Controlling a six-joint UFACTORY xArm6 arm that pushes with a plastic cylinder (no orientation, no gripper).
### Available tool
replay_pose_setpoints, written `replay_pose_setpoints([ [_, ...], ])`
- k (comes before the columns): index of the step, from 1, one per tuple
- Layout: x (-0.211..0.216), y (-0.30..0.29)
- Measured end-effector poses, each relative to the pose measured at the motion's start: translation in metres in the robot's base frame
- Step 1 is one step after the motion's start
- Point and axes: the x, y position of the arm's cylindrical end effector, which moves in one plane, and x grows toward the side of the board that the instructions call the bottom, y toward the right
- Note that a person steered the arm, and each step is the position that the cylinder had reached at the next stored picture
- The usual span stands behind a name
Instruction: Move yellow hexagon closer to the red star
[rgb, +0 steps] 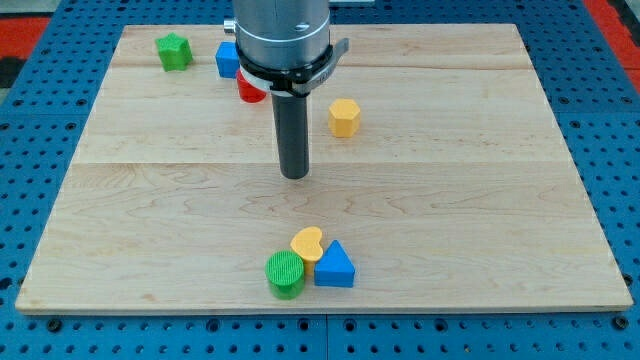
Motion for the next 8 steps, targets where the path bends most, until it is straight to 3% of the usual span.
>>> replay_pose_setpoints([
  [2,-0.065,0.039],
  [5,-0.058,0.115],
  [6,-0.081,0.132],
  [8,-0.118,0.071],
])
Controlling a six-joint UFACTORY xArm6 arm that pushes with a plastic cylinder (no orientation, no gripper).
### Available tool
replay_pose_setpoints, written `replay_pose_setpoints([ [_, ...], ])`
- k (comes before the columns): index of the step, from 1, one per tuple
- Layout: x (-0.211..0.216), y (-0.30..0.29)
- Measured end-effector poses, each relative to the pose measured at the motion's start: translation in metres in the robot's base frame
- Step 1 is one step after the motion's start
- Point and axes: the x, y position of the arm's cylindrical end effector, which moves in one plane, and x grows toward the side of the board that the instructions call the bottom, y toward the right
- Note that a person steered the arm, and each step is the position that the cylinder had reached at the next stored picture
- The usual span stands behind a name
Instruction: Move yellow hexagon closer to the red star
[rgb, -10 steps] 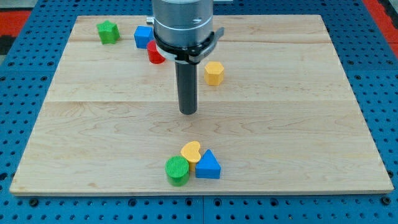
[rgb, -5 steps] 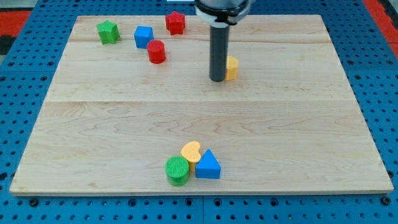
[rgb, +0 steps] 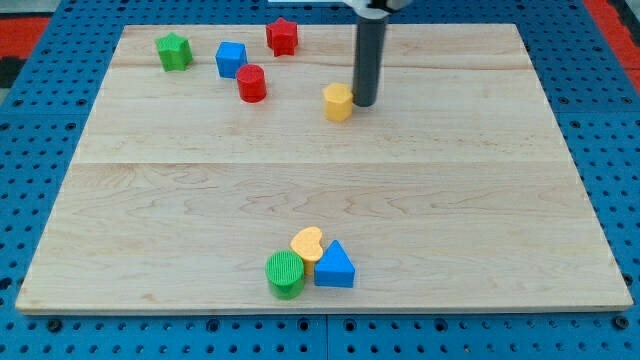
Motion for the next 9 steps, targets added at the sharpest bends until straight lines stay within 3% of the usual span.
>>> replay_pose_setpoints([
  [3,-0.003,-0.006],
  [5,0.019,0.003],
  [7,0.021,-0.056],
  [9,0.005,-0.065],
])
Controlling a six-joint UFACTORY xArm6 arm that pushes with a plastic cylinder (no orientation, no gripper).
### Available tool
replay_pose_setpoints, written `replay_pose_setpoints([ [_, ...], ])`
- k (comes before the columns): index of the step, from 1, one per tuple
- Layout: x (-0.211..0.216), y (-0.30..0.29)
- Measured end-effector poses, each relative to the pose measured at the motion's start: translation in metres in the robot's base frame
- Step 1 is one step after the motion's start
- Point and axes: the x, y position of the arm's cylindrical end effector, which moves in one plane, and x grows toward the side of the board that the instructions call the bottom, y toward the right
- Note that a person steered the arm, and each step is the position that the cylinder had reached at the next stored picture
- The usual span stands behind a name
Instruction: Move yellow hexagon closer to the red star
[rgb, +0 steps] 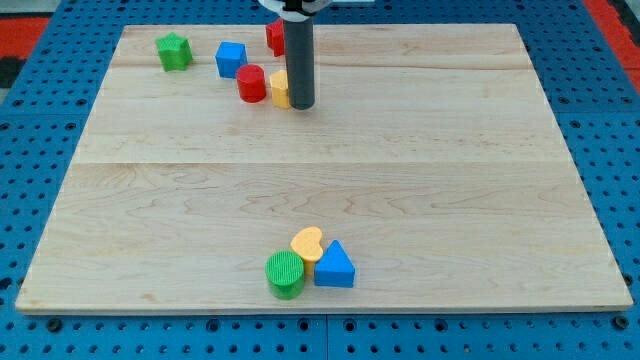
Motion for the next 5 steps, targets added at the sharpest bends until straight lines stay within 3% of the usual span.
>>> replay_pose_setpoints([
  [3,0.007,-0.025],
  [5,-0.036,-0.059],
])
